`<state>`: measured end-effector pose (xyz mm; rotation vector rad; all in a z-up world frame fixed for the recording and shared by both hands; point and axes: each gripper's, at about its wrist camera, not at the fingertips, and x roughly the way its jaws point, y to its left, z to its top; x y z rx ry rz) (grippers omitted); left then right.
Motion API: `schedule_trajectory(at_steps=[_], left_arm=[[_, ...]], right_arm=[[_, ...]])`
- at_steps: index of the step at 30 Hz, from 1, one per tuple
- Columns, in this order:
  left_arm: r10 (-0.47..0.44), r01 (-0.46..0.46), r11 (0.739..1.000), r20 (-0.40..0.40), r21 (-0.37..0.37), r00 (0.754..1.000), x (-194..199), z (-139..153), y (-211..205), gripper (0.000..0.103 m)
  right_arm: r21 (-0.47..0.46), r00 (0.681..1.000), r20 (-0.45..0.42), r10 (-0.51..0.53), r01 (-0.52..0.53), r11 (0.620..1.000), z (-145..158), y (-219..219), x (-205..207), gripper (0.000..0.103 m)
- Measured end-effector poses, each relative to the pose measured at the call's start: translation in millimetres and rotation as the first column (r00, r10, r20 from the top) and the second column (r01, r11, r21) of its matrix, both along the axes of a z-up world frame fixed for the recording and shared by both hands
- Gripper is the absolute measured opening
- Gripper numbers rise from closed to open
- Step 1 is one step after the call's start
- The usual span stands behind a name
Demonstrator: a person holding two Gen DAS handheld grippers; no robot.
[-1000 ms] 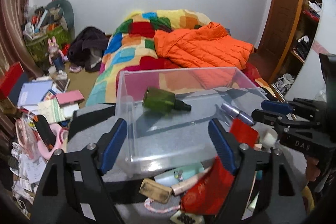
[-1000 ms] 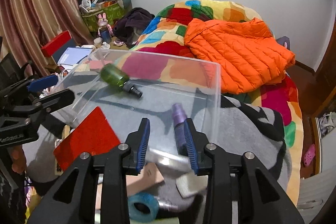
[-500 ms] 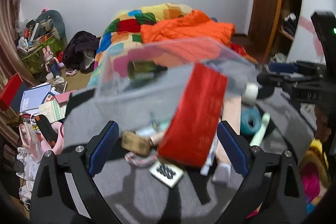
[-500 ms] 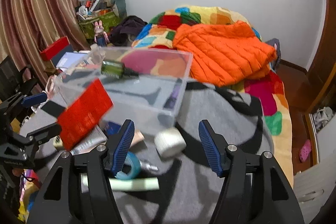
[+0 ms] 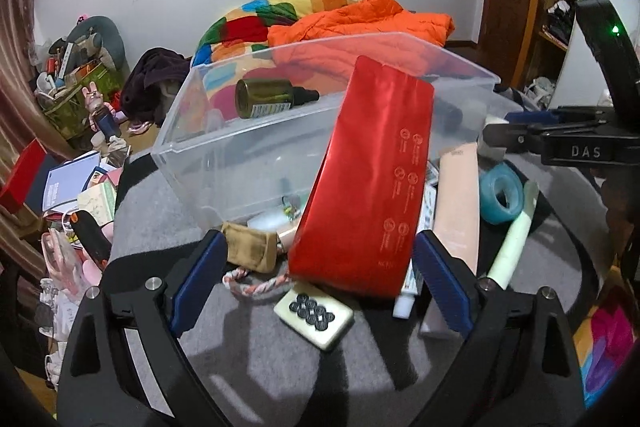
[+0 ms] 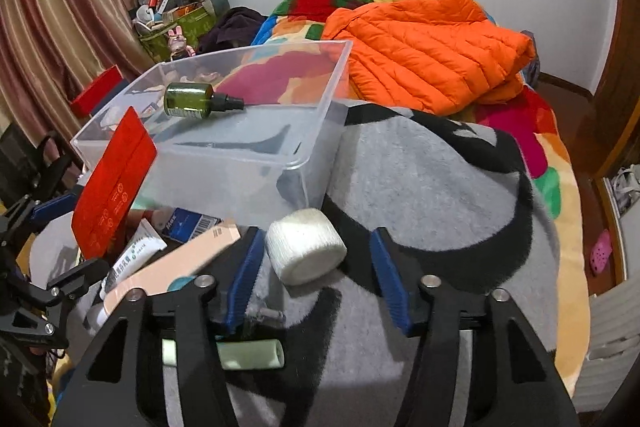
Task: Organize objects
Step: 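Place red pouch with left gripper while right places white tape in box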
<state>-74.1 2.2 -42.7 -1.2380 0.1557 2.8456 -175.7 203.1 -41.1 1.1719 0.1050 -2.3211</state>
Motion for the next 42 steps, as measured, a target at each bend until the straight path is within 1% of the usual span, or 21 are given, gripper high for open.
schedule_trajectory(at_steps=[2, 4, 5, 6, 7, 10, 16, 21, 25, 30, 35, 38, 42], left_arm=[[-0.007, 0.007, 1.0, -0.002, 0.009, 1.0, -1, 0, 1, 0.088], [-0.024, 0.024, 1.0, 0.002, 0.019, 1.0, -1, -1, 4, 0.074], [-0.031, 0.031, 0.999, 0.003, 0.022, 1.0, -1, -1, 4, 0.072], [-0.036, 0.036, 0.999, -0.001, 0.028, 0.999, 0, -1, 4, 0.066], [-0.041, 0.041, 0.999, -0.001, 0.029, 0.999, 1, -1, 5, 0.064], [-0.041, 0.041, 0.999, -0.013, 0.014, 0.999, 6, 0, 5, 0.062], [-0.027, 0.028, 0.999, -0.05, 0.025, 0.998, 18, 9, -1, 0.061], [-0.01, 0.017, 0.996, -0.09, 0.085, 0.996, 25, 26, -13, 0.061], [0.004, 0.01, 0.992, -0.11, 0.125, 0.994, 22, 37, -23, 0.061], [0.01, 0.012, 0.986, -0.129, 0.169, 0.992, 12, 53, -33, 0.061], [0.014, 0.01, 0.987, -0.146, 0.163, 0.989, -2, 65, -35, 0.061], [0.01, 0.014, 0.983, -0.132, 0.185, 0.991, -14, 67, -40, 0.061], [0.003, 0.016, 0.975, -0.087, 0.22, 0.996, -38, 67, -49, 0.061]], right_arm=[[-0.021, 1.0, 0.016, 0.012, -0.012, 1.0, -1, -1, -2, 0.038], [-0.028, 1.0, 0.021, 0.018, -0.018, 0.999, -2, -2, -2, 0.037], [-0.023, 1.0, 0.013, 0.019, -0.019, 1.0, -2, -3, 0, 0.037], [-0.02, 1.0, 0.009, 0.021, -0.02, 1.0, -1, -4, 1, 0.037], [-0.017, 1.0, 0.005, 0.022, -0.022, 1.0, -1, -4, 3, 0.036], [-0.017, 1.0, -0.01, 0.025, -0.025, 1.0, 3, -3, 10, 0.036], [-0.038, 0.998, -0.054, 0.028, -0.03, 0.999, 20, 3, 25, 0.036], [-0.07, 0.994, -0.099, 0.037, -0.044, 0.997, 39, 4, 36, 0.036], [-0.1, 0.99, -0.136, 0.047, -0.061, 0.993, 55, 4, 42, 0.036], [-0.124, 0.983, -0.173, 0.054, -0.077, 0.989, 71, -3, 43, 0.036], [-0.136, 0.981, -0.186, 0.056, -0.082, 0.987, 79, -15, 33, 0.036], [-0.131, 0.98, -0.192, 0.052, -0.078, 0.988, 82, -25, 23, 0.036], [-0.118, 0.984, -0.17, 0.051, -0.072, 0.99, 80, -41, 6, 0.036]])
